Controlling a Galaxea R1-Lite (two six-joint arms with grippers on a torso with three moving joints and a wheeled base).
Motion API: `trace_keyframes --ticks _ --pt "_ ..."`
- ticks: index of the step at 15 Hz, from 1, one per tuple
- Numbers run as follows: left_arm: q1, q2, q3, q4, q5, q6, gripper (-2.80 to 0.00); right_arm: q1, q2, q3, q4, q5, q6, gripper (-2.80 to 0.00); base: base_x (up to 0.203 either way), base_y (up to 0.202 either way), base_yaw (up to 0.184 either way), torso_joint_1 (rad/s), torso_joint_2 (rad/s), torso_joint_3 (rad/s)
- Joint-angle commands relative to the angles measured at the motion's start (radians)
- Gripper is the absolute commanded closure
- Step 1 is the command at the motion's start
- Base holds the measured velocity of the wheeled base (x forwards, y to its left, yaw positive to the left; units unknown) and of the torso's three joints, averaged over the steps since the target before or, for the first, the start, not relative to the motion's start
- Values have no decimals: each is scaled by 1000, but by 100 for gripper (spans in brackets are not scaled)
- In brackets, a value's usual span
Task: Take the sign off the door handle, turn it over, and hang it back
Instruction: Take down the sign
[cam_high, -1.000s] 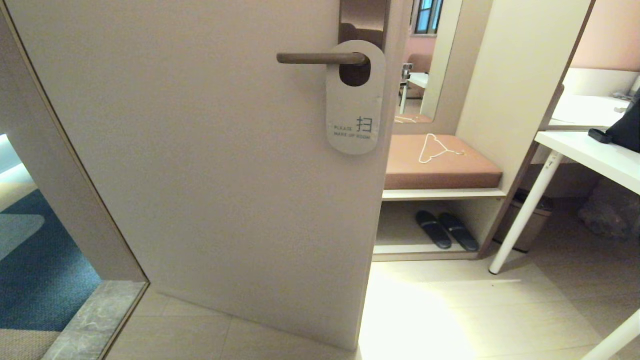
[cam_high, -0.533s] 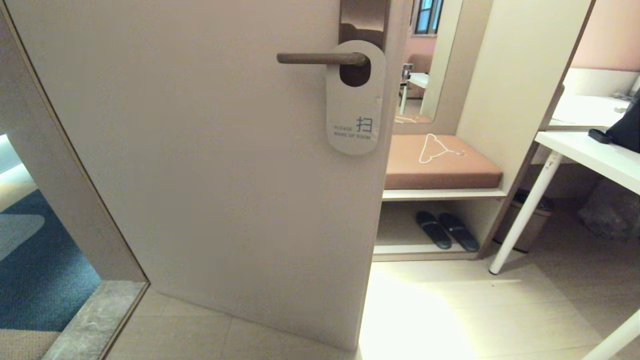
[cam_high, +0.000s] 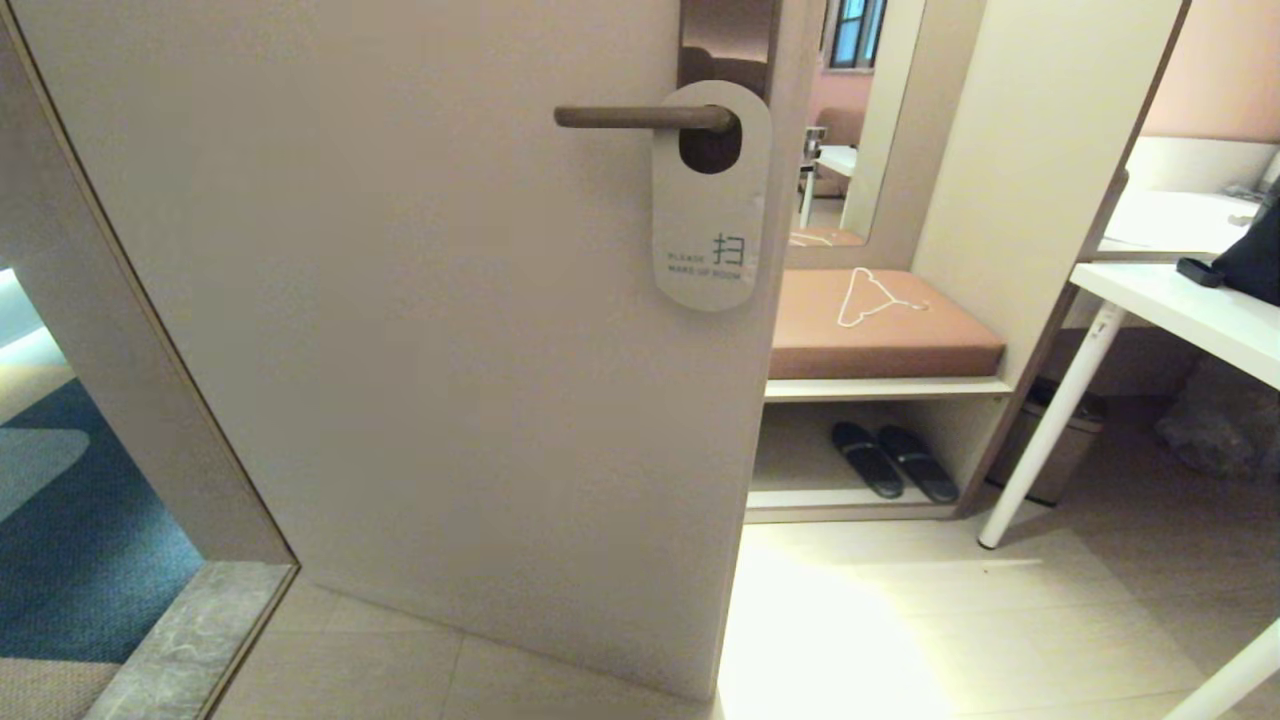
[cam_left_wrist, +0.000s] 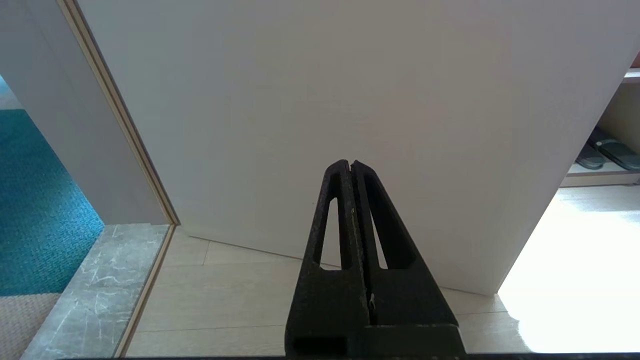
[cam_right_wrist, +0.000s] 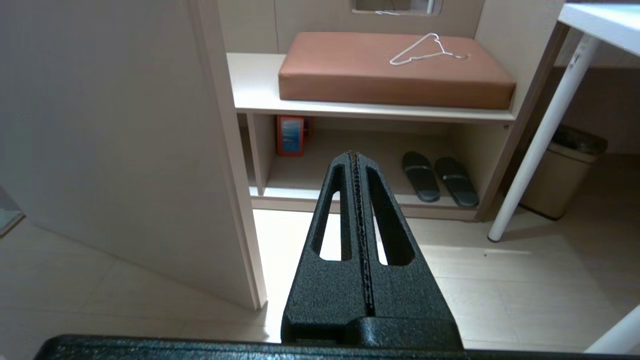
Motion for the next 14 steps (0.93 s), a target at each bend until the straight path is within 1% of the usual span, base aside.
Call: trace_keyframes --ticks 1,3,4,5,6,7,10,11,12,14 --pt "0 2 0 0 0 0 0 5 160 -81 -3 2 1 0 0 0 0 0 0 0" --pt "0 2 0 1 0 0 0 7 299 -162 -31 4 2 0 0 0 0 0 0 0" --pt "0 2 0 0 0 0 0 8 369 -199 -66 10 3 0 0 0 0 0 0 0" --pt "0 2 0 1 0 0 0 8 434 -240 -109 34 3 0 0 0 0 0 0 0" --pt "0 2 0 1 0 0 0 8 487 -284 -140 86 1 0 0 0 0 0 0 0" --pt "0 2 0 0 0 0 0 8 529 -325 -159 187 -3 0 0 0 0 0 0 0" --pt "0 2 0 1 0 0 0 9 638 -401 -184 546 -35 0 0 0 0 0 0 0" --pt "0 2 0 -1 0 0 0 9 684 -417 -203 638 -42 0 0 0 0 0 0 0" --pt "0 2 0 1 0 0 0 9 731 -429 -232 694 -48 0 0 0 0 0 0 0" --pt "0 2 0 1 0 0 0 10 842 -456 -298 761 -52 0 0 0 0 0 0 0"
